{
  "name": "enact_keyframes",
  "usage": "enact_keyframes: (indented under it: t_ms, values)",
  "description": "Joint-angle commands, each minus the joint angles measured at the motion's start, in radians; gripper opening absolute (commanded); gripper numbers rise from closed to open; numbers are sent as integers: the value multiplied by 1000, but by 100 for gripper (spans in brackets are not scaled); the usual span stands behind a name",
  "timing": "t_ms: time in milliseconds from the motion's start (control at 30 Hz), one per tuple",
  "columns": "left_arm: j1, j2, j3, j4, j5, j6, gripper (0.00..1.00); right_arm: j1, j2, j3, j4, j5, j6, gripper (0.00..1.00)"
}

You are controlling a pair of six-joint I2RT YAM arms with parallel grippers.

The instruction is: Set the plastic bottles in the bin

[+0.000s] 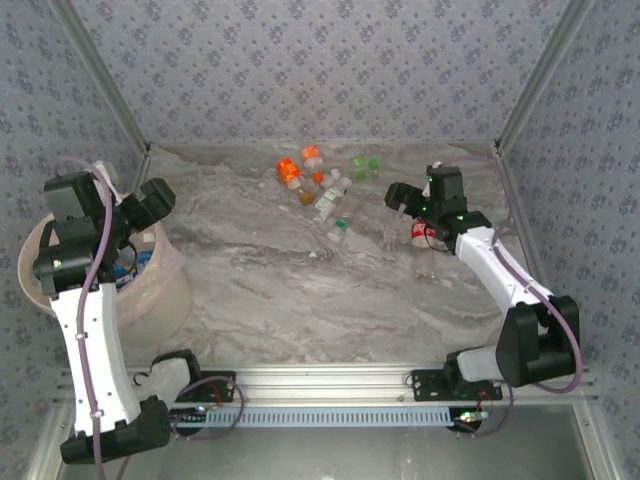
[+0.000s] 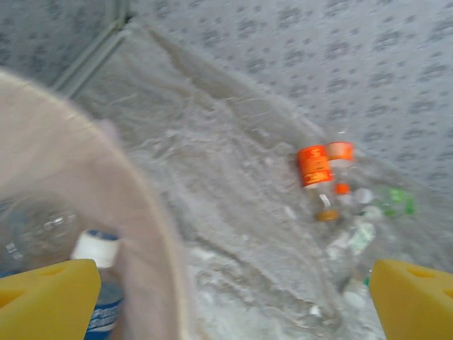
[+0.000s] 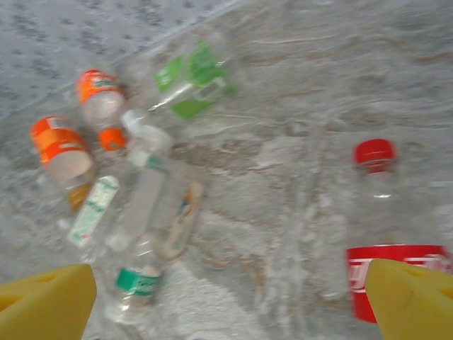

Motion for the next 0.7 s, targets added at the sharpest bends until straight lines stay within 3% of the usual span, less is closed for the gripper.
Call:
enact_keyframes:
  t_ms: [0, 167, 300, 500, 667]
  values:
    - [-1, -21, -3, 132, 173, -55, 98, -59, 56, 65, -161, 41, -67, 100]
    - [-44, -8, -38, 225, 275, -84, 98, -102, 166, 134, -282, 62, -131, 100]
    - [-140, 15, -78, 330, 308, -119, 98, -118, 290, 226, -351, 16, -173, 100]
    - [-350, 74, -95, 413, 222, -113, 98, -124, 421, 302, -418, 30, -193, 96]
    - [-466, 136, -94, 457, 162, -103, 98, -127, 522, 381, -486, 14, -242, 92]
